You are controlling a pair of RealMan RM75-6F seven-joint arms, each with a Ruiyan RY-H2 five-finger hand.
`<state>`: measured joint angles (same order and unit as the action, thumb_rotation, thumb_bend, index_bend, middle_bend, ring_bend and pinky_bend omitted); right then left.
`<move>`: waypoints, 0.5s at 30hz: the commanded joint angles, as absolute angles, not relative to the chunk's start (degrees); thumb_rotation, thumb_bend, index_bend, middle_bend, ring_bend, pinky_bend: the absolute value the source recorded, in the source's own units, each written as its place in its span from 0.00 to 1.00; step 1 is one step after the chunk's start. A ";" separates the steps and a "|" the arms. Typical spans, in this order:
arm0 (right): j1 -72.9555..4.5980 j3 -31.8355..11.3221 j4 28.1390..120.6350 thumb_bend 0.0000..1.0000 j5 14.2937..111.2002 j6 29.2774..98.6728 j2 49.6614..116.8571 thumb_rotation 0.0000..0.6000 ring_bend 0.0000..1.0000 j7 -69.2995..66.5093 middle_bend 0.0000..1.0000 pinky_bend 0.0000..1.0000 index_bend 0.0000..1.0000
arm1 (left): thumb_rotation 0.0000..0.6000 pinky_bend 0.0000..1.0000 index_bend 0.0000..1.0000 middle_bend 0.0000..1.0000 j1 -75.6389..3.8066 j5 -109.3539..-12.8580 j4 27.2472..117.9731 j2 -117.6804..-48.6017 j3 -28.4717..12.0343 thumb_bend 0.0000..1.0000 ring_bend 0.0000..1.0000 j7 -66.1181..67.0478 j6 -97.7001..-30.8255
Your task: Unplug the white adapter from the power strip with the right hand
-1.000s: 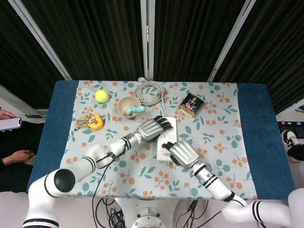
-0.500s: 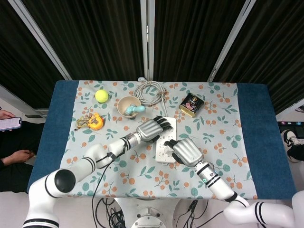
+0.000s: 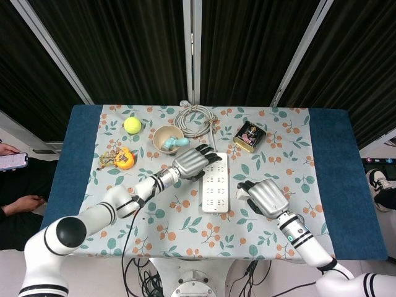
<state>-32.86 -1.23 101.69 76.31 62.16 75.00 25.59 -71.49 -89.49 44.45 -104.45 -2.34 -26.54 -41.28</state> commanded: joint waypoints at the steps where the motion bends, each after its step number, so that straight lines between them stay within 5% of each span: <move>1: -33.02 -0.95 103.32 0.38 70.30 58.26 72.77 1.00 0.38 27.60 0.55 0.57 0.55 | 1.00 0.03 0.11 0.13 -69.19 -87.43 49.40 -100.60 -4.49 0.54 0.00 -23.10 -44.68; 6: -34.45 -1.47 103.86 0.23 64.75 55.54 72.50 1.00 0.10 30.22 0.18 0.27 0.02 | 1.00 0.03 0.11 0.13 -65.28 -84.12 56.93 -95.25 -6.57 0.48 0.00 -18.09 -48.53; 9: -34.97 -2.17 104.36 0.15 62.87 55.38 71.92 1.00 0.00 30.52 0.03 0.17 0.00 | 1.00 0.02 0.11 0.12 -62.07 -81.69 62.01 -91.42 -7.22 0.43 0.00 -14.07 -50.85; 15: -33.92 -3.32 105.75 0.13 63.70 58.28 68.74 1.00 0.00 28.18 0.00 0.14 0.00 | 1.00 0.02 0.11 0.11 -54.24 -75.70 72.58 -82.62 -7.54 0.32 0.00 -6.34 -55.81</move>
